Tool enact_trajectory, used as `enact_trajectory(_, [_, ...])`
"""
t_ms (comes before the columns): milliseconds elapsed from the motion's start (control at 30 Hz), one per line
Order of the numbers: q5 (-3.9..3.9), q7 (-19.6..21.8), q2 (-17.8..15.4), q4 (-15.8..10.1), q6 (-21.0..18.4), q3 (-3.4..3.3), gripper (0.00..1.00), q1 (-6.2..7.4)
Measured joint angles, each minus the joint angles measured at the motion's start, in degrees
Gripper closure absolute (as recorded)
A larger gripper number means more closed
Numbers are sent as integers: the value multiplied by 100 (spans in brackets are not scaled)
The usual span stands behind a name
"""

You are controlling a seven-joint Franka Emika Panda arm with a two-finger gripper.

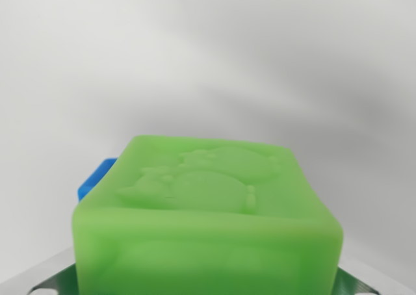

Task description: Stack cube

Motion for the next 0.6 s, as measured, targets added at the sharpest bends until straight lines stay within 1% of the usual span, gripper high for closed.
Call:
enact_trajectory(200, [17, 128, -165, -195, 30, 40, 100, 45])
enact_trajectory(600, [76, 373, -483, -558, 74, 120, 100, 139])
